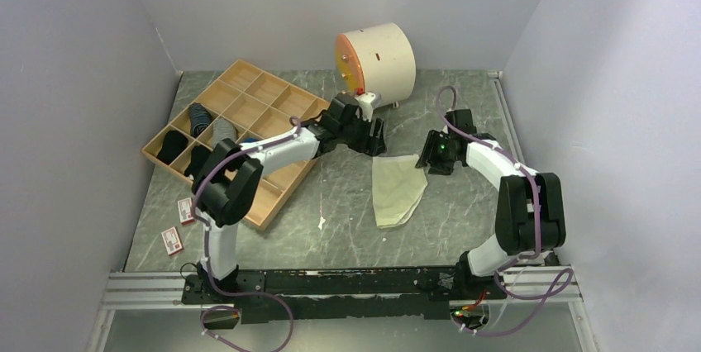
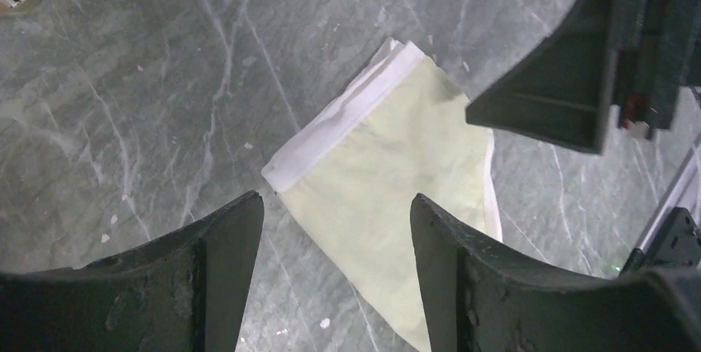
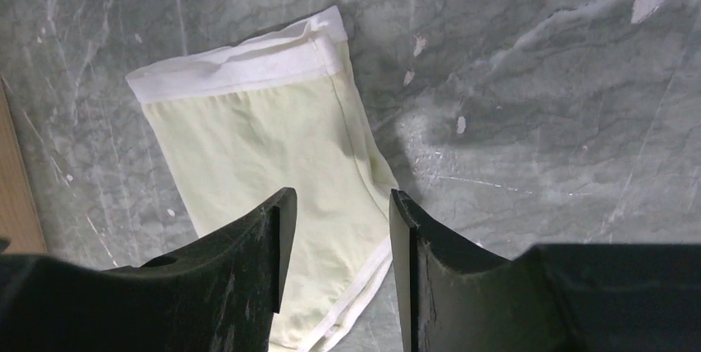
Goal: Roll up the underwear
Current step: Fold the underwear at the center of the board.
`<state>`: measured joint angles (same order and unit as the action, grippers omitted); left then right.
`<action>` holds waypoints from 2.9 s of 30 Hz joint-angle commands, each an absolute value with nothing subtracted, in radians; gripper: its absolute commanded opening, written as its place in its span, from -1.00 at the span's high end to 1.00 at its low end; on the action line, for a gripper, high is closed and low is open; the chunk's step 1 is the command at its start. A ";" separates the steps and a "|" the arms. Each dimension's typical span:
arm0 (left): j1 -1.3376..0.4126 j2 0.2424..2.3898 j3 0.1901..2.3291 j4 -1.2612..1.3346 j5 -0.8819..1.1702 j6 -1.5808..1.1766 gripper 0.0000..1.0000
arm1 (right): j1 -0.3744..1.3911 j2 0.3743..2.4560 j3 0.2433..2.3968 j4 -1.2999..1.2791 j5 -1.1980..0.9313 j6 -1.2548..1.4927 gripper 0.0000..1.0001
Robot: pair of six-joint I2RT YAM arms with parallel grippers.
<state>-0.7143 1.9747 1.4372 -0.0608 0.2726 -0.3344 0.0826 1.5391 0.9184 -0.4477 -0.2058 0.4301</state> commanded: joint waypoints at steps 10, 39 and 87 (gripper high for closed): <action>-0.710 1.756 1.141 0.150 0.336 -0.444 -0.37 | 0.030 1.579 0.879 -0.261 -0.257 0.451 0.03; -0.711 1.620 1.024 0.146 0.327 -0.458 -0.27 | 0.008 1.693 0.832 -0.198 -0.291 0.352 0.38; -0.695 1.598 0.996 0.069 0.144 -0.555 -0.24 | 0.374 1.611 1.091 -0.510 0.266 0.570 1.00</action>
<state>-0.7074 1.6295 0.9977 0.0807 0.1844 -0.5194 0.3439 1.6218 1.0451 -0.4858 0.2134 0.5365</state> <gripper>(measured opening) 0.619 0.009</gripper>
